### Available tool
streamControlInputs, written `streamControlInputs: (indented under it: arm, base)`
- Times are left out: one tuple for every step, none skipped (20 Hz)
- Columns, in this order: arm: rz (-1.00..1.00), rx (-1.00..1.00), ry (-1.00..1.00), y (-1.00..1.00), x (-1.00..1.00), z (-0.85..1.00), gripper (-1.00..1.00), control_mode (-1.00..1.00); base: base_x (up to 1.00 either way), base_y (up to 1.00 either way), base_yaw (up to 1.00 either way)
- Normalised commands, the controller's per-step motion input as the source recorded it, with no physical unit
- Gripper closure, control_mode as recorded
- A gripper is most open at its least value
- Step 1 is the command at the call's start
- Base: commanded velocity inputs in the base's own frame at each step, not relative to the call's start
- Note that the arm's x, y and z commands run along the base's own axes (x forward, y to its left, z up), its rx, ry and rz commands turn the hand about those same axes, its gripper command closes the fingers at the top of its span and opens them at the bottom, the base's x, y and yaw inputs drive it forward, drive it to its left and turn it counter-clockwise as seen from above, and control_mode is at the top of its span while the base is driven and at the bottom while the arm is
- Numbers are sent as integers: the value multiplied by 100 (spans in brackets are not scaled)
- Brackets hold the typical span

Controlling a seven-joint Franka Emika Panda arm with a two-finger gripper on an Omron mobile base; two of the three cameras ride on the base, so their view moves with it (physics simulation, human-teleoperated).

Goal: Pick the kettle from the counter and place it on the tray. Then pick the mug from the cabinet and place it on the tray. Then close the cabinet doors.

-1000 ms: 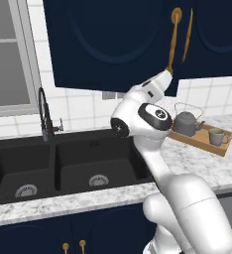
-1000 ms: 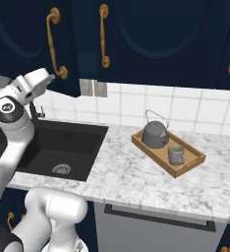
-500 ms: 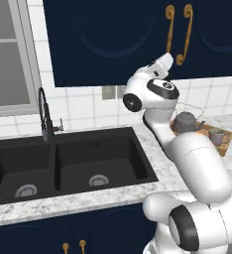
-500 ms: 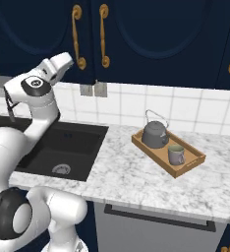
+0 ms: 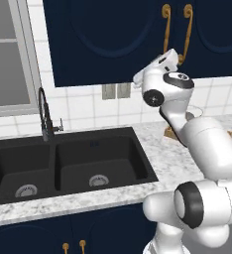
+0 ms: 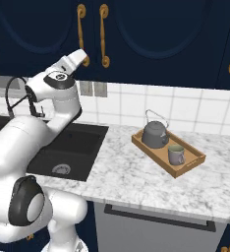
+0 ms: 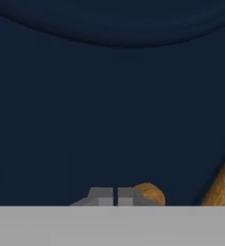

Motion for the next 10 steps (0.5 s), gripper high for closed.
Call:
streamControlInputs:
  arm:
    - [19, 0, 2, -28, 61, 0, 100, -100]
    - [19, 0, 6, -29, 64, 0, 100, -100]
    - [19, 0, 9, -29, 64, 0, 100, -100]
    - [18, 0, 16, -28, 67, 6, 100, -100]
    - [18, 0, 25, -19, 71, 27, 100, -100]
    - [19, 5, 30, -14, 75, 39, 100, -100]
    - [19, 10, 31, -10, 75, 44, 100, -100]
    - [18, 11, 31, -8, 76, 44, 100, -100]
    - [17, 13, 33, -5, 79, 49, 100, -100]
    - [16, 14, 36, 0, 83, 54, 100, -100]
  base:
    - [0, 0, 0]
    - [0, 0, 0]
    - [0, 0, 0]
    - [0, 0, 0]
    - [0, 0, 0]
    - [0, 0, 0]
    - [0, 0, 0]
    - [0, 0, 0]
    - [0, 0, 0]
    - [0, 0, 0]
